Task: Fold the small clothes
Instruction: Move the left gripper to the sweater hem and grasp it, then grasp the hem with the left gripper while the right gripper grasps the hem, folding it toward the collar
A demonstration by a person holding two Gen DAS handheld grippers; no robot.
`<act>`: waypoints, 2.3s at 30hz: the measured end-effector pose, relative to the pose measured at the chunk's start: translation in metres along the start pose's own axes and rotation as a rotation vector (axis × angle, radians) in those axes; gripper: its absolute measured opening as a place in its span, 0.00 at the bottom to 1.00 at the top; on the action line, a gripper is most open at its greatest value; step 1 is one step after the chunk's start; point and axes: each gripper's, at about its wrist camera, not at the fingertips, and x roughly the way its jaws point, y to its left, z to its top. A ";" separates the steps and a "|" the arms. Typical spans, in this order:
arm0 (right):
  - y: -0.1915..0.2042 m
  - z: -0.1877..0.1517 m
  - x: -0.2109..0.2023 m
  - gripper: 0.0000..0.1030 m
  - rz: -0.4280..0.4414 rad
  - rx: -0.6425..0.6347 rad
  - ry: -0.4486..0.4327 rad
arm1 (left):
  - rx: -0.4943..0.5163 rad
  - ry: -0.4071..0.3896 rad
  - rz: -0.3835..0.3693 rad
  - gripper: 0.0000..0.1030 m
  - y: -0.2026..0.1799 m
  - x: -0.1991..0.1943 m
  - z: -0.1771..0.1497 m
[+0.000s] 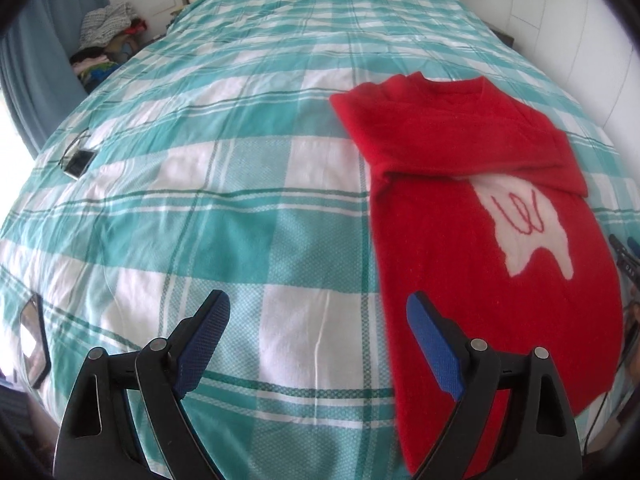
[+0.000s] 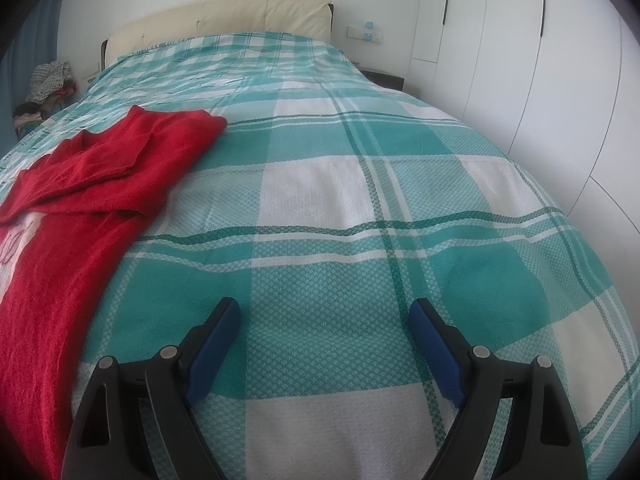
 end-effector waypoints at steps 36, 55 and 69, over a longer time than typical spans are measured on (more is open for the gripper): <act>0.051 -0.084 -0.100 0.05 0.838 0.149 0.507 | -0.050 0.212 -0.378 0.38 -0.035 -0.023 -0.113; 0.021 -0.007 -0.094 0.03 0.763 0.263 0.313 | -0.233 0.067 -0.497 0.01 0.006 -0.032 -0.013; 0.069 0.175 0.113 0.10 0.744 0.422 0.157 | -0.305 -0.017 -0.300 0.43 -0.013 0.114 0.202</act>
